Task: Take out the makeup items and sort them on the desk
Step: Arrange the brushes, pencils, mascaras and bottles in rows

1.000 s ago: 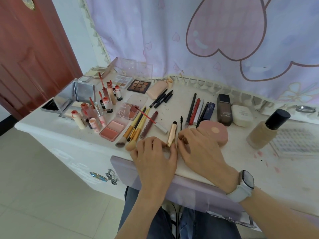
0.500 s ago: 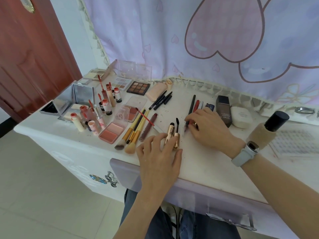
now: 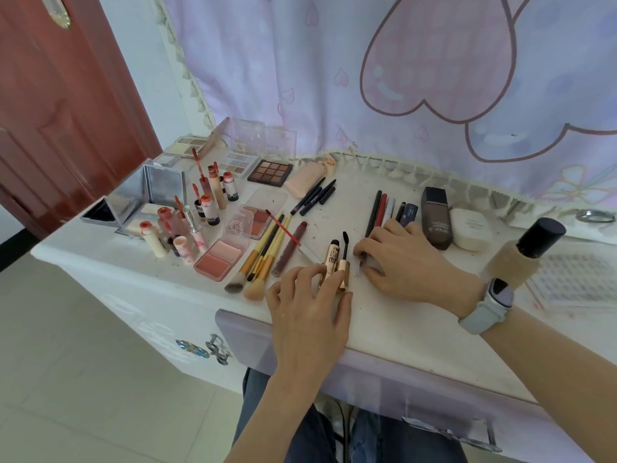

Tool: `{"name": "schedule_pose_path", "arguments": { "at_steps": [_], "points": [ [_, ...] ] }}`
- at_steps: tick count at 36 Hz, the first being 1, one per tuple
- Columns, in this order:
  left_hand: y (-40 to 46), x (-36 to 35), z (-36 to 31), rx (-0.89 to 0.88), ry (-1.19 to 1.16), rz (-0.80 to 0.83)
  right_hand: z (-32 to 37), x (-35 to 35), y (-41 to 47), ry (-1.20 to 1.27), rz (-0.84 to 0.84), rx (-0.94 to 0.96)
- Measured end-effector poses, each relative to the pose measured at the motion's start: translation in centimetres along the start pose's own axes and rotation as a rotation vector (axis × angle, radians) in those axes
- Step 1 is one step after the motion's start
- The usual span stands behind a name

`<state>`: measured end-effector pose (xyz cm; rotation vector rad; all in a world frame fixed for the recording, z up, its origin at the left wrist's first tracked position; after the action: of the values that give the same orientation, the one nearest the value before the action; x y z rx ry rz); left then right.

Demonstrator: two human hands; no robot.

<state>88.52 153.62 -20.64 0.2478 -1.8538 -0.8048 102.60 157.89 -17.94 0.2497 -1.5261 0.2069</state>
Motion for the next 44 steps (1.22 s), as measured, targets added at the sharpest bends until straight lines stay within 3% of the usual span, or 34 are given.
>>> {"name": "schedule_pose_path", "arguments": {
  "at_steps": [17,28,34,39,44],
  "points": [
    [-0.1,0.0,0.1,0.015,-0.024,0.005,0.7,0.3,-0.4,0.066,0.037,-0.022],
    [-0.1,0.1,0.1,0.028,-0.032,0.012,0.3,1.0,-0.5,0.154,-0.094,-0.096],
    [0.0,0.1,0.0,0.031,-0.033,0.001,-1.0,2.7,-0.9,0.328,-0.314,-0.206],
    [0.1,0.2,0.0,0.044,-0.061,0.031,-3.0,5.9,-2.7,0.598,-0.823,-0.272],
    [0.2,0.4,0.3,0.107,-0.225,0.051,-3.6,7.9,-3.8,0.78,-1.102,-0.23]
  ]
}}
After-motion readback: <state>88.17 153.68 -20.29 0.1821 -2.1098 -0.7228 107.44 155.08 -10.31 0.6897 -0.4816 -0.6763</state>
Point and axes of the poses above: each hand's wrist, its own y-axis towards the middle knuckle, its own x-axis out of the back of the hand, z = x × y, the point moved 6 cm from there along y, towards the middle knuckle, and after that the axes turned 10 degrees about y, right-handed, at the moved point
